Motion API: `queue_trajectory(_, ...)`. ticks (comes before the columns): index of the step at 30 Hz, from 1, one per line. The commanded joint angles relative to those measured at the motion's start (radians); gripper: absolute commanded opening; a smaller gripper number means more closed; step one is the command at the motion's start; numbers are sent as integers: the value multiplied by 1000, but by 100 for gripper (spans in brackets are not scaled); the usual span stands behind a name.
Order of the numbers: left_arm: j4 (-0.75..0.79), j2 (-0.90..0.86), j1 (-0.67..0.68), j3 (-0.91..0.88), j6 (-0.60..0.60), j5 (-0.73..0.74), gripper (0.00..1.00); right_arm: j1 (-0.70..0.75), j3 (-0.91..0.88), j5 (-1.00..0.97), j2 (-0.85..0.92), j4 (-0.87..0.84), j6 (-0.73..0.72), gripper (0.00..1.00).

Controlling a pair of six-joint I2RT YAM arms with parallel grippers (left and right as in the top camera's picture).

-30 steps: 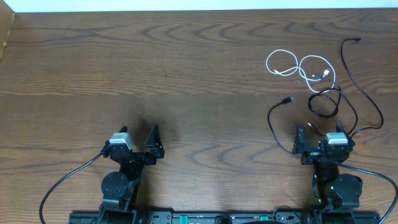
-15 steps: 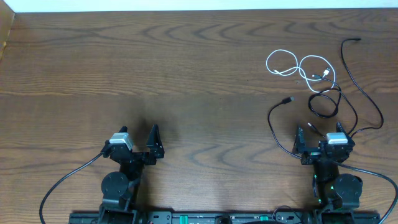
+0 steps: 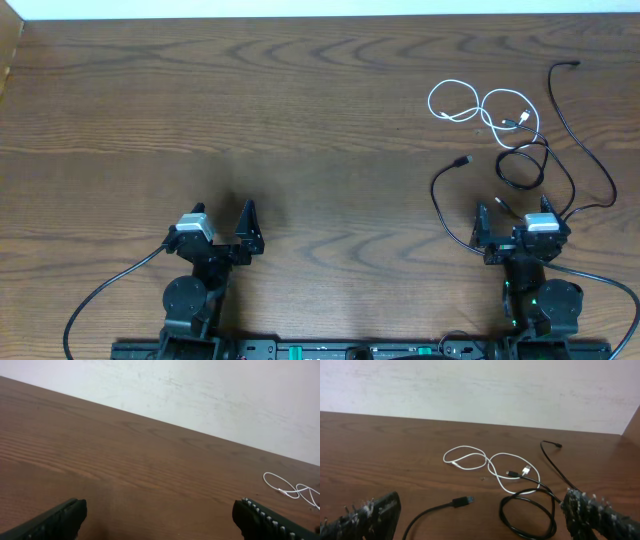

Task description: Untangle cables

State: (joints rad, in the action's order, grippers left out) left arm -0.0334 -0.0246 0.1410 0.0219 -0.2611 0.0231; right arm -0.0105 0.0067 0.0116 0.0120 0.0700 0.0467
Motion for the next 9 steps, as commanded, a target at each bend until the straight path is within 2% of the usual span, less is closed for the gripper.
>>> queue_trajectory(1,-40,1,0,-18,10,-20,97,-4,-1,3,-6,5,-9,99)
queue_trajectory(9,-40,1,0,-18,10,-20,98,-4,-1,2,-6,5,-8,99)
